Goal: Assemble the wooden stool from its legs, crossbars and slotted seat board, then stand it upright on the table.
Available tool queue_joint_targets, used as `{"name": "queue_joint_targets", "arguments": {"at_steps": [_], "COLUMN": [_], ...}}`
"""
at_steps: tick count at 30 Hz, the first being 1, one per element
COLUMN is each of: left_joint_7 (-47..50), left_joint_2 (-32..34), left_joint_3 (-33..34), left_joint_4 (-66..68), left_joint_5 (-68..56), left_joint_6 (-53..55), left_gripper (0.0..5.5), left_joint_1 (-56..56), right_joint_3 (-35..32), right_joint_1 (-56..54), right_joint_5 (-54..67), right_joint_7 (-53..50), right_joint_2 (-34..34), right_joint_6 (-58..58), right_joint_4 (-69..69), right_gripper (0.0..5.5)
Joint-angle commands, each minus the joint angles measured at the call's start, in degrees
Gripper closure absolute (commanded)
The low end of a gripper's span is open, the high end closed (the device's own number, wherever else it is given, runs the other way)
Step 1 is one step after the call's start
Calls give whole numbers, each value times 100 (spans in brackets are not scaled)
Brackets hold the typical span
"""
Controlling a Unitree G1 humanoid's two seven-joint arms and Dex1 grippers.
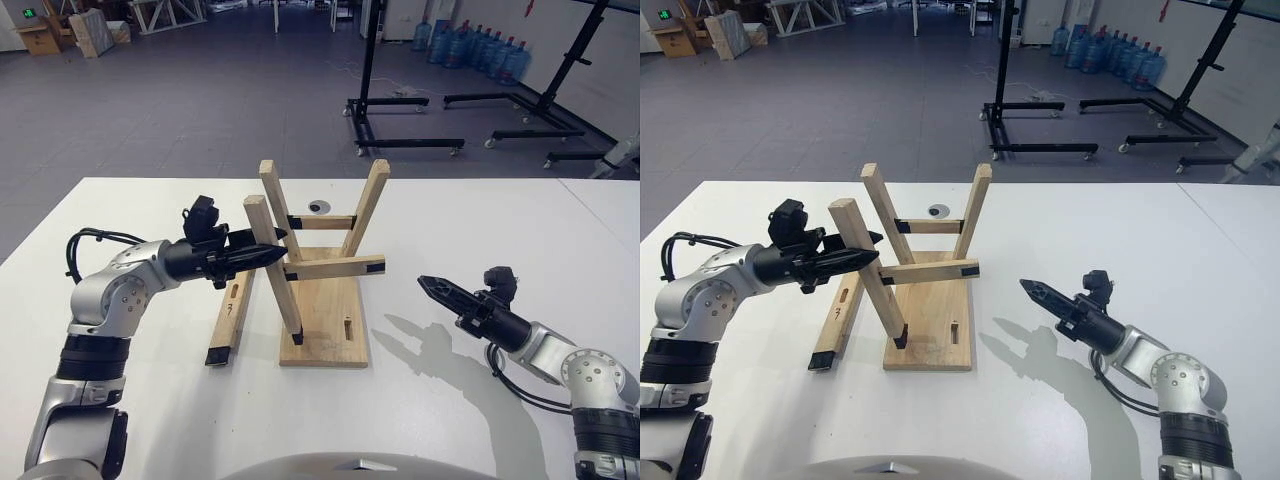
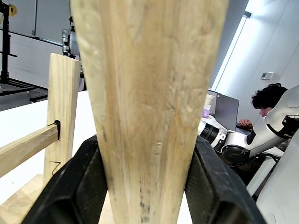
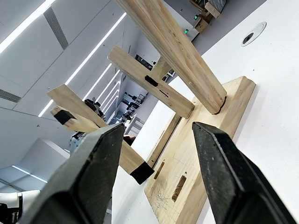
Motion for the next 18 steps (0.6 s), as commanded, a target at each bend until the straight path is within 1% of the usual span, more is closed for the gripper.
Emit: {"name": "queue_joint_targets", "arguments": {"at_steps": [1,10,18], "left_joint_7": [-39,-126,77], "left_joint_2": [24,116,-204], "left_joint_3": [-76,-210,-420], "left_joint_4": [134,233,385], "left_joint_5": [205,528,970], "left_joint_6": [-40,-67,-426], "left_gripper": [344,344,345], "left_joint_1": [-188,-338,-300], "right_joint_3": [-23,58,177], "right_joint_1": [-101,5,-2], "right_joint_5": [-121,-251,-438], "right_joint_7": [-87,-159,-156], "right_joint_2": [28,176,317], "right_joint_6": [11,41,-14], "right_joint_4": [-61,-193,-216], "right_gripper": [284,284,284]}}
